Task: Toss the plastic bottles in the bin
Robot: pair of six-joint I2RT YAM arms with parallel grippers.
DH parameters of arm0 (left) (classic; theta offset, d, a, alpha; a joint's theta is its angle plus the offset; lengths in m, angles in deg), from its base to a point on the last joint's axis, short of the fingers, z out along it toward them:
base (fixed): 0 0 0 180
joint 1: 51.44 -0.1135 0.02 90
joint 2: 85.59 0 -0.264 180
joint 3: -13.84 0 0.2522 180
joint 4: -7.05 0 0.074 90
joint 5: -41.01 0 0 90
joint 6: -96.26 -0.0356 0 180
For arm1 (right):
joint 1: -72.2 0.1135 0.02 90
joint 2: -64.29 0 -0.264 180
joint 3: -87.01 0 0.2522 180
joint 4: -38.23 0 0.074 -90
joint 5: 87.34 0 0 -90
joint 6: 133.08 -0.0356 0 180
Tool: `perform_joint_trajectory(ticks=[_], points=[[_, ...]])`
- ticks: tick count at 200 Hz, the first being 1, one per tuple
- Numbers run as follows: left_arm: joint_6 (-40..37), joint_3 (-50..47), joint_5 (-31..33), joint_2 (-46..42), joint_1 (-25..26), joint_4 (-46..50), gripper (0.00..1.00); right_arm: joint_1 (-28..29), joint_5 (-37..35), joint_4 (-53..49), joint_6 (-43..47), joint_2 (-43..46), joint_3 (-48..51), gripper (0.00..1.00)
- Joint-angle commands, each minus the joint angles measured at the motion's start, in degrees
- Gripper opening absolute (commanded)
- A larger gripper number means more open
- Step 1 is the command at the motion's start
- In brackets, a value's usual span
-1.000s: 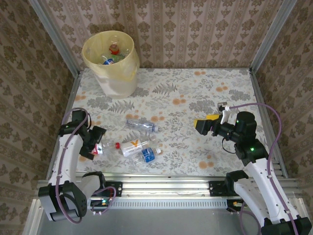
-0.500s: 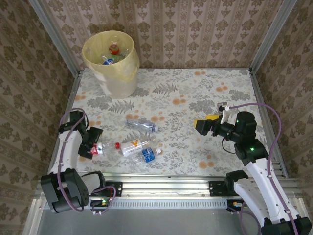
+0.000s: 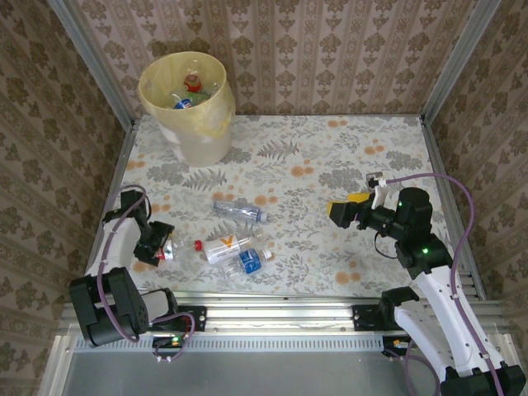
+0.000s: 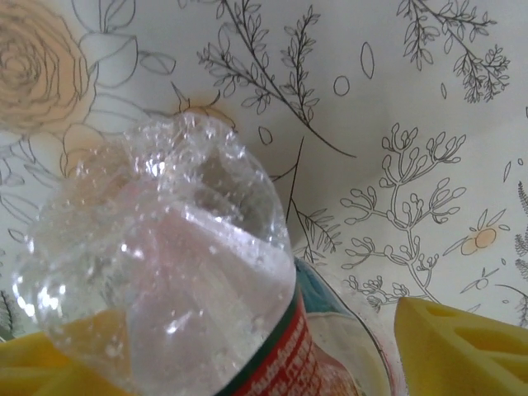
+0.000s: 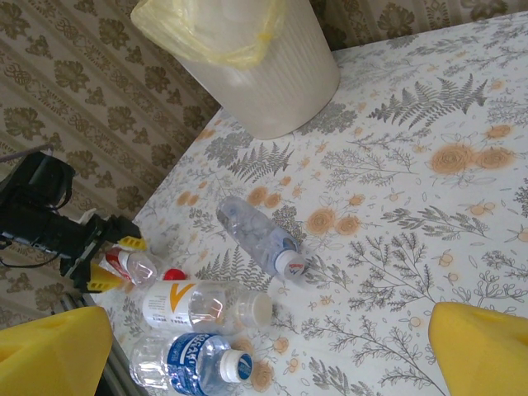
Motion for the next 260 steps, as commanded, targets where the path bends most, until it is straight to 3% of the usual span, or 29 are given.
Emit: perform_joint_trajectory(ticks=[1,117,197,260], points=[[-1.70,-0.76,-0.62,0.09,-0.84,-1.55,0.69,0.30,-1.30,-0.91,0.72,-0.02,-1.92,1.00],[-6.31,0.22,-2.90,-0.97,-1.61,-2.17,0.10,0.30,-2.12,-1.35,0.76,0.08,-2.00,1.00],[-9.64,8.21,1.19,-10.71,-1.13,1.81,0.07,0.30,-2.22,-1.10,0.93,-0.43,-2.09,1.00],[-19.81,21.71,7.27,-16.90,5.14,-3.61,0.09,0.30,-1.97,-2.10,1.38,-0.58,-2.96,1.00]])
